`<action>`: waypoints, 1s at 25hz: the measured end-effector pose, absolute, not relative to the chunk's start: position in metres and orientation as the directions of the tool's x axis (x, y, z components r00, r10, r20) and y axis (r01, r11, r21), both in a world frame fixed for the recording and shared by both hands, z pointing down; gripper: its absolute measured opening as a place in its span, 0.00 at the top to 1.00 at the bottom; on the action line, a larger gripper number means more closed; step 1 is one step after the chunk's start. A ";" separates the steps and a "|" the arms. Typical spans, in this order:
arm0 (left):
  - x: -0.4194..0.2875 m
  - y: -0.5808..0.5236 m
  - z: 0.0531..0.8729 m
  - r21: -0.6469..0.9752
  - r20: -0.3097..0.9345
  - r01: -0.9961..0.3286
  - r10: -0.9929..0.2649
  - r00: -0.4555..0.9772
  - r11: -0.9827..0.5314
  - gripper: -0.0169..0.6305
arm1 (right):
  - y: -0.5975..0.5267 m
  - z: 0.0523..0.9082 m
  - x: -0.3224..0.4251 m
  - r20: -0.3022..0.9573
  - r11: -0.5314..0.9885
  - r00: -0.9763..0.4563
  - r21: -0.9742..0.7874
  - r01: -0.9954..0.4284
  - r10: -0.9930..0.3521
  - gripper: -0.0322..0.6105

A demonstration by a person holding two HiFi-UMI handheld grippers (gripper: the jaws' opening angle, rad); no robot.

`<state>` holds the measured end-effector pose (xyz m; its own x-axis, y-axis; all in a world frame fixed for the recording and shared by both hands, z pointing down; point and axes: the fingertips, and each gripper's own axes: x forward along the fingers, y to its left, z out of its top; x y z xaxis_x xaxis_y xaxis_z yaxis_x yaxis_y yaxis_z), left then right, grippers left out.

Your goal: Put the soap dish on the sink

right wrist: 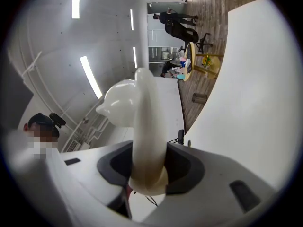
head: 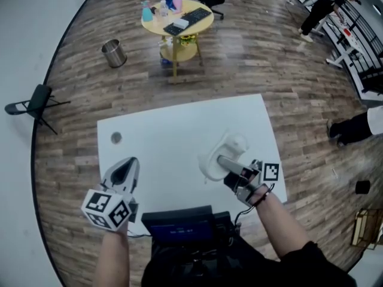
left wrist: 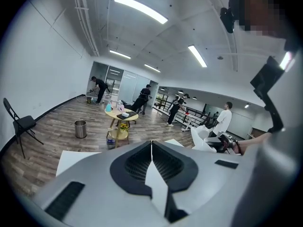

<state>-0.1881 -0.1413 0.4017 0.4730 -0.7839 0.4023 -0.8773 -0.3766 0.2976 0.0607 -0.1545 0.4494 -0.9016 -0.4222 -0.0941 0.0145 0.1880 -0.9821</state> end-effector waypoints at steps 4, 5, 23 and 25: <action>-0.190 -0.148 0.406 0.303 0.405 -0.877 -0.783 0.473 -0.373 0.96 | -0.159 0.459 0.058 -0.081 0.185 -0.903 -0.983 0.002 -0.422 0.70; -0.191 -0.150 0.407 0.305 0.406 -0.877 -0.782 0.473 -0.372 0.96 | -0.160 0.461 0.056 -0.078 0.182 -0.903 -0.983 0.000 -0.422 0.70; -0.180 -0.165 0.423 0.306 0.433 -0.868 -0.754 0.494 -0.392 0.96 | -0.163 0.498 0.053 -0.031 0.099 -0.900 -0.995 -0.014 -0.435 0.70; -0.180 -0.164 0.427 0.308 0.440 -0.869 -0.751 0.492 -0.388 0.96 | -0.162 0.503 0.053 -0.023 0.091 -0.901 -0.996 -0.018 -0.434 0.70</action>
<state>-0.1798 -0.1641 0.4265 0.4920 -0.7510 0.4404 -0.8685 -0.3882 0.3082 0.0530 -0.1621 0.5026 -0.9008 -0.4335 -0.0232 -0.0182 0.0911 -0.9957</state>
